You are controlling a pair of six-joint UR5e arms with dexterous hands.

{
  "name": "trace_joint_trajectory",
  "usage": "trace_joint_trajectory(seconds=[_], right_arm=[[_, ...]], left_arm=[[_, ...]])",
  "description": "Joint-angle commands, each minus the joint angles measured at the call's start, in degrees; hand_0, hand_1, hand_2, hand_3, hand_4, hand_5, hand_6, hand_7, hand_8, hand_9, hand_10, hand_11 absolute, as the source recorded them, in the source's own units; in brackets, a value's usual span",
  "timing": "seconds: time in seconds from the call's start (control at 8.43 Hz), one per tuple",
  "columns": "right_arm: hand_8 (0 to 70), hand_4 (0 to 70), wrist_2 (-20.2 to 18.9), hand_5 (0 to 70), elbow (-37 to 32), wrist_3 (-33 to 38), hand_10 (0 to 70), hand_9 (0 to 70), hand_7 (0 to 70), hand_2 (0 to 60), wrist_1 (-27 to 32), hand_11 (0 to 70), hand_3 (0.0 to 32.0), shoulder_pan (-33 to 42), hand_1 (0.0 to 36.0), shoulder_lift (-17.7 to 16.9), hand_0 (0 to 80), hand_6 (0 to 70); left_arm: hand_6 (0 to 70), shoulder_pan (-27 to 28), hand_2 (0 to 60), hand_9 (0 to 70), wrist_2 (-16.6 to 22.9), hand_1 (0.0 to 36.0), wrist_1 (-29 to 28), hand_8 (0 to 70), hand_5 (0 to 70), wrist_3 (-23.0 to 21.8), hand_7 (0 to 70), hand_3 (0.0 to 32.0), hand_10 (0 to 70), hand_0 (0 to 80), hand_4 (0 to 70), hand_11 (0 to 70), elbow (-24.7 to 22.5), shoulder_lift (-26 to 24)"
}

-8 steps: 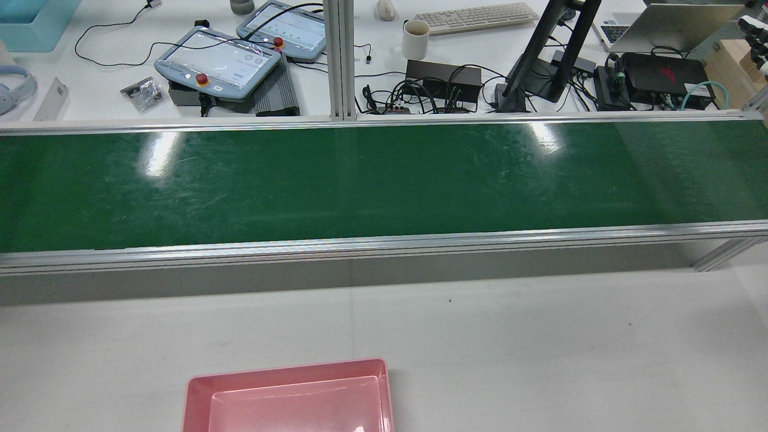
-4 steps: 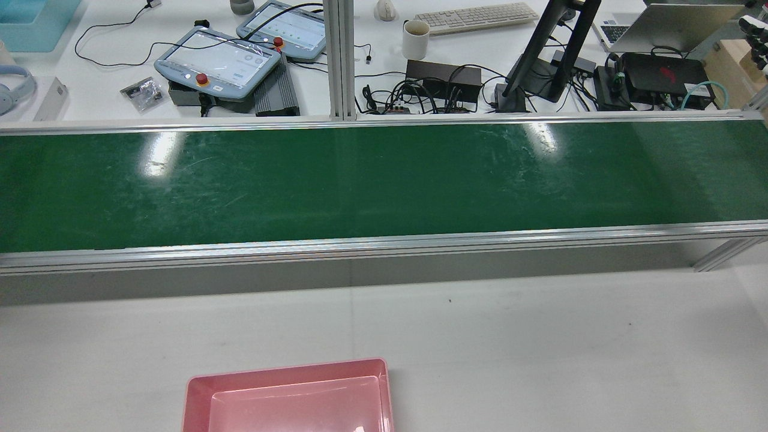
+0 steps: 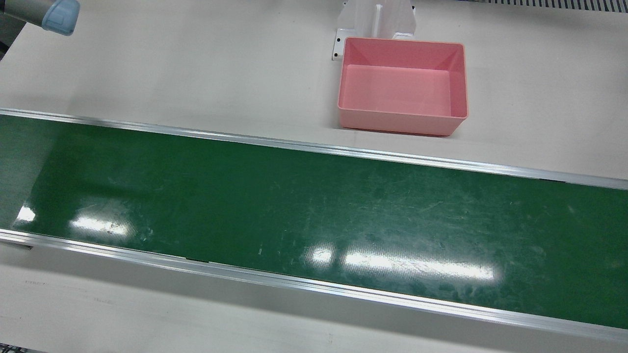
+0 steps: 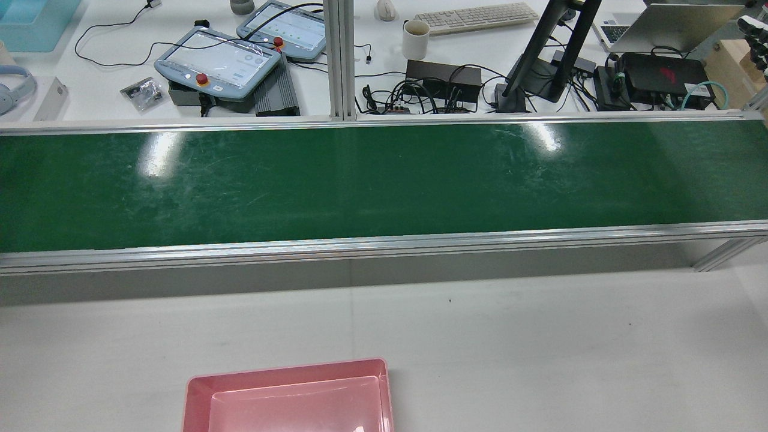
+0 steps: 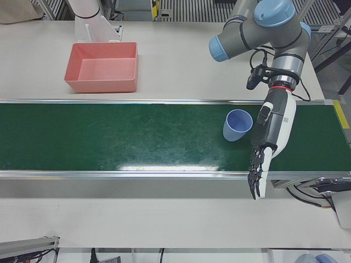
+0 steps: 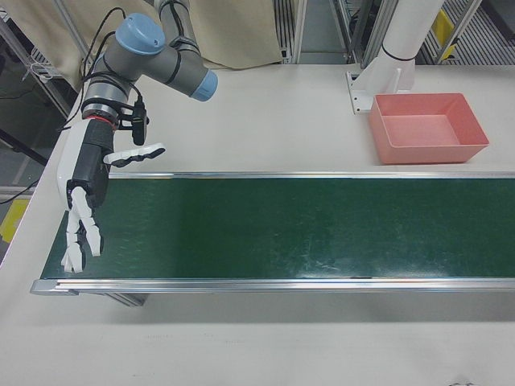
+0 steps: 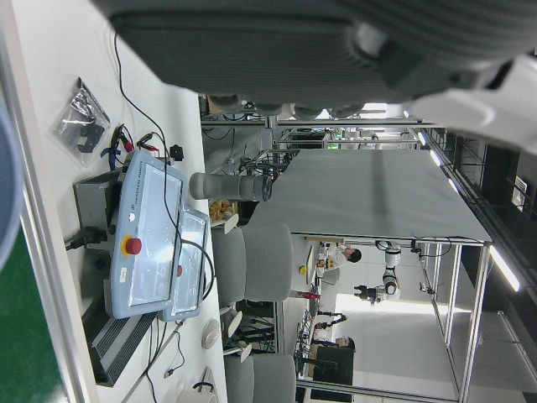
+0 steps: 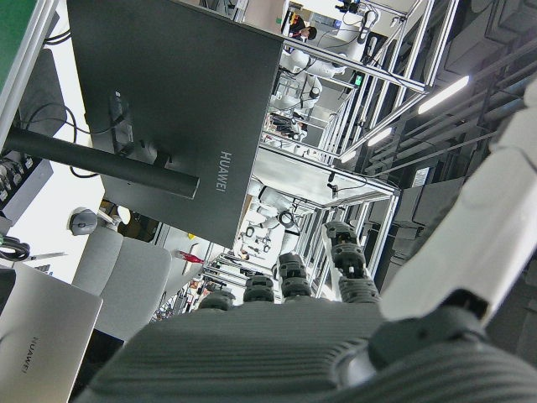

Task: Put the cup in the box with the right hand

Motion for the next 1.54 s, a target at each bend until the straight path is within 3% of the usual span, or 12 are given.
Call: trace_joint_trajectory(seconds=[0.0,1.42], right_arm=[[1.1,0.0,0.1,2.2,0.6,0.0,0.0,5.6,14.1,4.3,0.0,0.0,0.0,0.0,8.2,0.0,38.7,3.4],[1.3,0.0,-0.4,2.1,2.3,0.1,0.0,6.2,15.5,4.8,-0.2,0.0,0.0,-0.2,8.2,0.1,38.7,3.7]], left_arm=[[0.0,0.0,0.0,0.0,0.0,0.0,-0.2,0.0,0.0,0.0,0.0,0.0,0.0,0.0,0.0,0.0,0.6,0.1],[0.0,0.0,0.0,0.0,0.0,0.0,-0.2,0.0,0.0,0.0,0.0,0.0,0.0,0.0,0.0,0.0,0.6,0.1]])
